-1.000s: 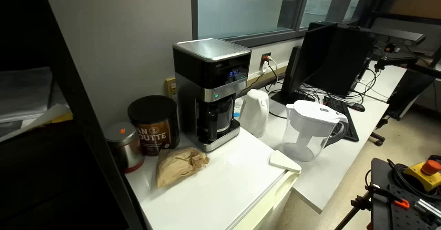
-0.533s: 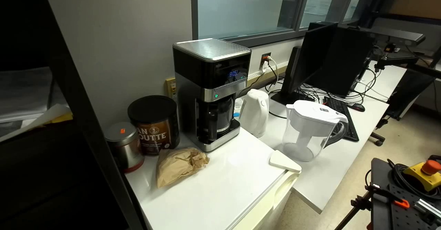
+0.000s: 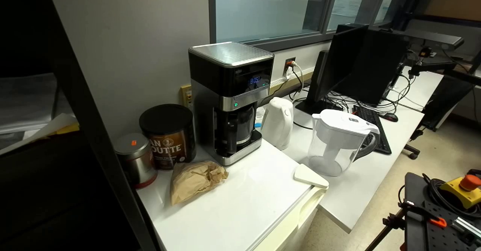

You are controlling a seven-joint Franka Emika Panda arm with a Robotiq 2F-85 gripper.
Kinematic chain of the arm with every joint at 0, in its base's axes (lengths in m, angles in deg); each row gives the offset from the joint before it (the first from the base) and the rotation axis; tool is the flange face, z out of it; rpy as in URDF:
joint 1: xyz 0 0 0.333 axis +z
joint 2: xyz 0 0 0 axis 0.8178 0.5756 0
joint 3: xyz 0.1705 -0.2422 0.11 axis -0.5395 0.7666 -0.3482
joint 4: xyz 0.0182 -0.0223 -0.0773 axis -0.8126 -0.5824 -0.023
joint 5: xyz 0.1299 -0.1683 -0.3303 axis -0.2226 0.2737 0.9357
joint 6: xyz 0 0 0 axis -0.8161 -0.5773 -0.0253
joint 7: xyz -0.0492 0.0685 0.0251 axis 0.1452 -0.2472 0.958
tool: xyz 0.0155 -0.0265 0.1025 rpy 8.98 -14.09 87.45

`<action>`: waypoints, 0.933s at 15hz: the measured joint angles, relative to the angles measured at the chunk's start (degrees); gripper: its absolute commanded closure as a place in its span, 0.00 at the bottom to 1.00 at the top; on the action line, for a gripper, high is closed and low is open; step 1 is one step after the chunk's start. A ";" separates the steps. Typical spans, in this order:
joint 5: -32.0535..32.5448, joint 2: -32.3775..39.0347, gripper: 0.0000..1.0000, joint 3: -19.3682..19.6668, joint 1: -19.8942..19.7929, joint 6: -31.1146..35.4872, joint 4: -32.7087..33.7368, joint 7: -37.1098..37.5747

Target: Press one of the buttons on the coffee making machine

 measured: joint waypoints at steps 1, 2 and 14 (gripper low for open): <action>0.71 0.34 0.00 -0.25 -0.24 1.42 -0.02 0.00; 1.53 0.78 0.00 -0.44 -0.44 2.67 -0.02 0.00; 14.40 12.48 0.97 -0.97 -2.14 17.28 1.34 0.36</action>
